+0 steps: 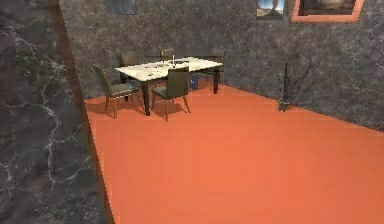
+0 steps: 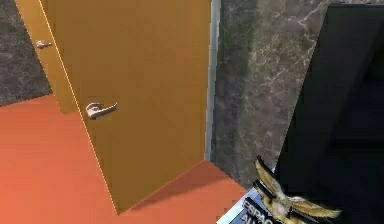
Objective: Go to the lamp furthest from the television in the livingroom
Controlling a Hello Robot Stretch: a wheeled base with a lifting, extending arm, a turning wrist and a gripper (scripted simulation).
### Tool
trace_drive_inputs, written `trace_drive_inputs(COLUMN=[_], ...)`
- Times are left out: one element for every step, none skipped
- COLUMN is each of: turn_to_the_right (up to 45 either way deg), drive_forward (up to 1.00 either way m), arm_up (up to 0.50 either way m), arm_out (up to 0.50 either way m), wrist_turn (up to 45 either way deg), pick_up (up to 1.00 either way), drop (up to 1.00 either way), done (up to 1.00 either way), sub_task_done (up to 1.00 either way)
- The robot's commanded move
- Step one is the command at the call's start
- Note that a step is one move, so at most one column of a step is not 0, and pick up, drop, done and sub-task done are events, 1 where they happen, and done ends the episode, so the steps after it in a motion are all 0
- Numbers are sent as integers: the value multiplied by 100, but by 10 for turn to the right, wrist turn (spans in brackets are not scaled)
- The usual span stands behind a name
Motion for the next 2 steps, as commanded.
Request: trace_drive_inputs(turn_to_the_right=[150, 0], drive_forward=[0, 50], arm_up=[0, 0], arm_out=[0, 0], wrist_turn=[0, 0], pick_up=[0, 0], drop=[0, 0], done=[0, 0], sub_task_done=[0, 0])
